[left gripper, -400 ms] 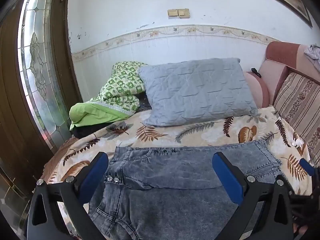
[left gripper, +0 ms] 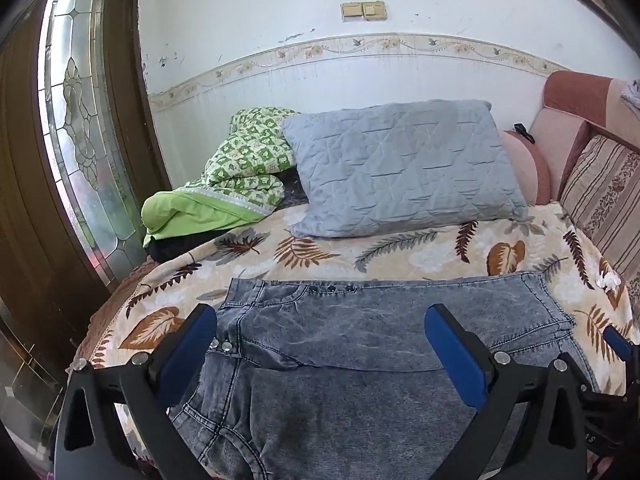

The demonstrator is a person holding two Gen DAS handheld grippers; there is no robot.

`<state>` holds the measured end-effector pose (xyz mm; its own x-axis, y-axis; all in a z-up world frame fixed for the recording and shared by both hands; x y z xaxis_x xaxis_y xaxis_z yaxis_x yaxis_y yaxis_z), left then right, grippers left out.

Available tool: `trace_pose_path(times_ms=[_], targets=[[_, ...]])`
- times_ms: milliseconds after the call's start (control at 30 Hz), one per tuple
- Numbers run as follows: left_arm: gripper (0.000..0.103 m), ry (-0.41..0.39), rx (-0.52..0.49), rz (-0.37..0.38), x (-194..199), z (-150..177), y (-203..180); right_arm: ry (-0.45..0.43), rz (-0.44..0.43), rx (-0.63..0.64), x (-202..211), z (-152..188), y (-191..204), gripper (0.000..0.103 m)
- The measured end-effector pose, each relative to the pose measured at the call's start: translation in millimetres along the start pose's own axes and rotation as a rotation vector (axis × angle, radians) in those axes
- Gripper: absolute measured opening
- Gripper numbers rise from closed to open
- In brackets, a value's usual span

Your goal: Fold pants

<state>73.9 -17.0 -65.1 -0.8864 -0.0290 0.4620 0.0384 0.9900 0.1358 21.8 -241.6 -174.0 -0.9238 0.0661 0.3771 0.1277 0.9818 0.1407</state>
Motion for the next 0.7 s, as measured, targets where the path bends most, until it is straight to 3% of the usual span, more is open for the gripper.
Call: trace_pose_path(times_ms=[700], targets=[[0.103,0.053,-0.022,0.003,-20,33,-17,0.005,0.047,0.015,0,1,-5,0.103]])
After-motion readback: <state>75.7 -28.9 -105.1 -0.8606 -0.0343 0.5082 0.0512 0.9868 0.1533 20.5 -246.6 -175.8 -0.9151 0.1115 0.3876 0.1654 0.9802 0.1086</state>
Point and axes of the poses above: each gripper's, at about its wrist camera, not at the fingertips, and x roughly against the way its jaws point, y to its left, z to its underside, the point moved 7 cm from there along -x, roughly the way its jaws point, and after that the axes turned 4 degrees about -y, right-handed, at the moved point
